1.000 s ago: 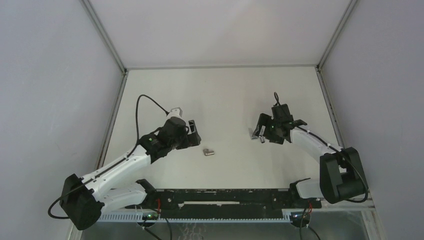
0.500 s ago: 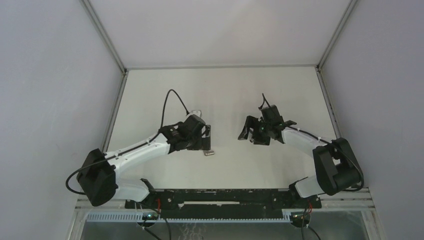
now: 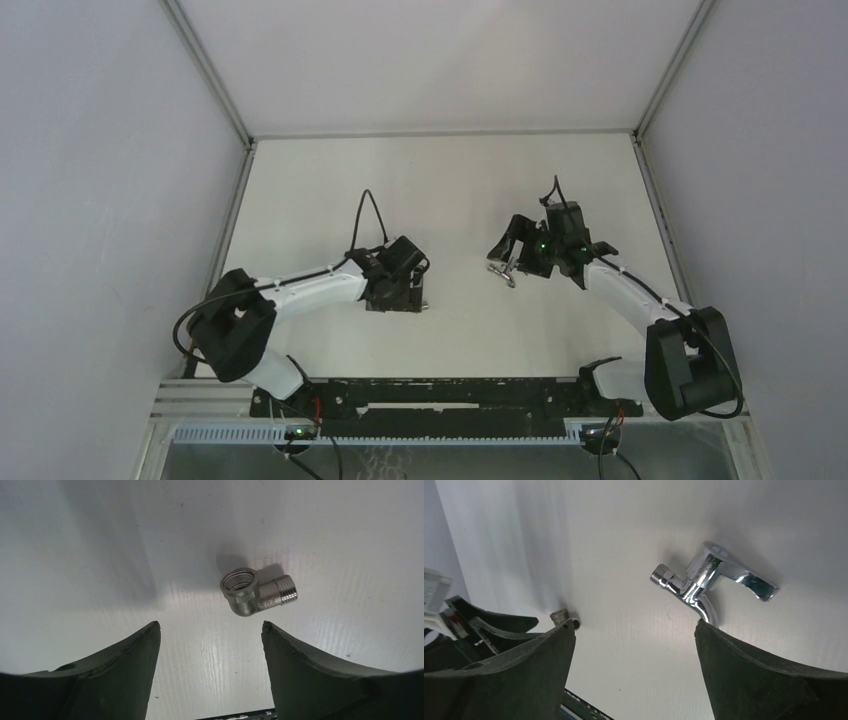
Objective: Install the water faucets
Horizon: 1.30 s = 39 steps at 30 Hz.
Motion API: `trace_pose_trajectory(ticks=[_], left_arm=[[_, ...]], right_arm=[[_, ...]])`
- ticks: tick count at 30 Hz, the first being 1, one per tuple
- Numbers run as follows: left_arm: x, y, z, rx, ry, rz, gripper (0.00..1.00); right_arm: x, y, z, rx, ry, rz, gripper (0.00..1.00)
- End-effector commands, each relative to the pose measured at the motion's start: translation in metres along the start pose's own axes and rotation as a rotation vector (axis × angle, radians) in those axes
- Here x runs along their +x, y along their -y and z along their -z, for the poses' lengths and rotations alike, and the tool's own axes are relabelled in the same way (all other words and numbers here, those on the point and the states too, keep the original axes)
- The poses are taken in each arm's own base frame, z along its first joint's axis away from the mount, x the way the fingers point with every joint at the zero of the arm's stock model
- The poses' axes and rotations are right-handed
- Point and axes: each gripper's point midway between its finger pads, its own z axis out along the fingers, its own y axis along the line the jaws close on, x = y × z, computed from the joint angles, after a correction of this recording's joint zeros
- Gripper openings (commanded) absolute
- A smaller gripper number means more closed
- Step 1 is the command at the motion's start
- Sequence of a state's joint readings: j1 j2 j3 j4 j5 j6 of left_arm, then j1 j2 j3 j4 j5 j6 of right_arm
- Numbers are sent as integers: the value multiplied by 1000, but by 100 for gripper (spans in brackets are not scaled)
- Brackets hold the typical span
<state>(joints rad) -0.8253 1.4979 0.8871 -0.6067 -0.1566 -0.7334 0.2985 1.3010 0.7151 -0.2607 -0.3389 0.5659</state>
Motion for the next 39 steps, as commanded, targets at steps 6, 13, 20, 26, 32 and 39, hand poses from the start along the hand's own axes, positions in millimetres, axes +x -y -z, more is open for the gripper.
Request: trace_pose_trajectory(ticks=[6, 13, 20, 26, 32, 39], left_arm=[[-11, -15, -12, -138, -4, -94, 77], [-41, -50, -5, -231, 86, 4, 81], [-57, -28, 18, -106, 162, -6, 83], [-56, 7, 48, 86, 220, 18, 90], [-39, 20, 36, 131, 129, 63, 90], [-20, 33, 10, 145, 33, 179, 85]], right_arm=[[-9, 6, 9, 19, 46, 1, 95], [-10, 6, 11, 22, 57, 9, 95], [-9, 7, 18, 35, 68, 25, 95], [-22, 21, 23, 117, 129, 106, 95], [-23, 19, 22, 116, 124, 104, 95], [-16, 5, 18, 73, 105, 143, 95]])
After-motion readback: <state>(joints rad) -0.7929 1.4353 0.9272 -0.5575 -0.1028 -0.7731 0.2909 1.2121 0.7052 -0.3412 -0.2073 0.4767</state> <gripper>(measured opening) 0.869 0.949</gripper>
